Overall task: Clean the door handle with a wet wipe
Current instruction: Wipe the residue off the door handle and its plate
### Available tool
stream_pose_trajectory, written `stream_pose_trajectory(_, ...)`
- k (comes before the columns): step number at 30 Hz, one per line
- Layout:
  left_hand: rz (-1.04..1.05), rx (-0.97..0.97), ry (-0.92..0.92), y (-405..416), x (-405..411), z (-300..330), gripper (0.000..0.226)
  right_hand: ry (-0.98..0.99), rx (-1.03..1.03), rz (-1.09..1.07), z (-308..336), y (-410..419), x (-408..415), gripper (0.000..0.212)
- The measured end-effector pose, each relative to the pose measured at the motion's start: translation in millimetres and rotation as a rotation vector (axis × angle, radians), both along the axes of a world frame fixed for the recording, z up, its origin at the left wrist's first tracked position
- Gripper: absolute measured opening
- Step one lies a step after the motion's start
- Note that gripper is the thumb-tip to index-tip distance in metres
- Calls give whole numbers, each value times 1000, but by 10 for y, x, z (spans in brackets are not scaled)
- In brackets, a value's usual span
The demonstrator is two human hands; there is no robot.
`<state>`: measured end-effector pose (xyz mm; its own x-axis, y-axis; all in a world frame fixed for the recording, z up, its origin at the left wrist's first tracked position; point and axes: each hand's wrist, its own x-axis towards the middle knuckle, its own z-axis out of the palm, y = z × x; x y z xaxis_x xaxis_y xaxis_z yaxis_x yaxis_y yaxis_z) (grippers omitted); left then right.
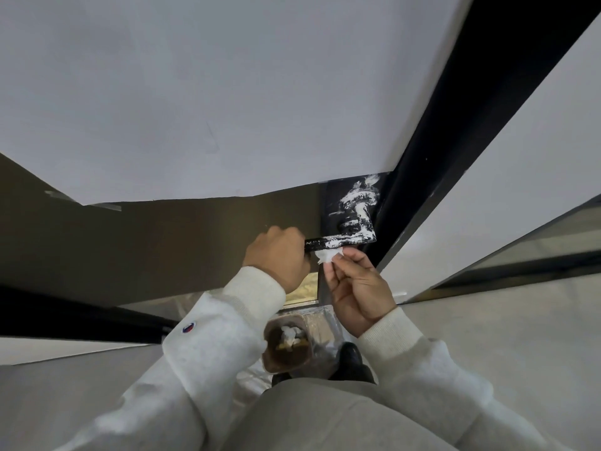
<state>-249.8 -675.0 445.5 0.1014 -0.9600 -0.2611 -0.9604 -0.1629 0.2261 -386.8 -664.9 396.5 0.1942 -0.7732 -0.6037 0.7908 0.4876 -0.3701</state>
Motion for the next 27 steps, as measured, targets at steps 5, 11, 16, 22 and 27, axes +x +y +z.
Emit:
stream_pose_trajectory(5,-11,-7,11,7,21,-37,16,42,28,-34,33,-65,90,31)
stream_pose_trajectory(11,10,-7,61,-1,16,-71,14,181,-45,-61,295,184,-84,19)
stream_pose_trajectory(16,4,-12,47,1,23,-102,8,1447,-911,84,502,131,-291,11)
stream_pose_trajectory(22,-7,-36,97,9,69,-163,15,1930,-1412,490,401,-187,-66,22)
stream_pose_trajectory(27,-1,-27,130,22,64,-161,24,1944,-1495,673,442,-390,-99,29)
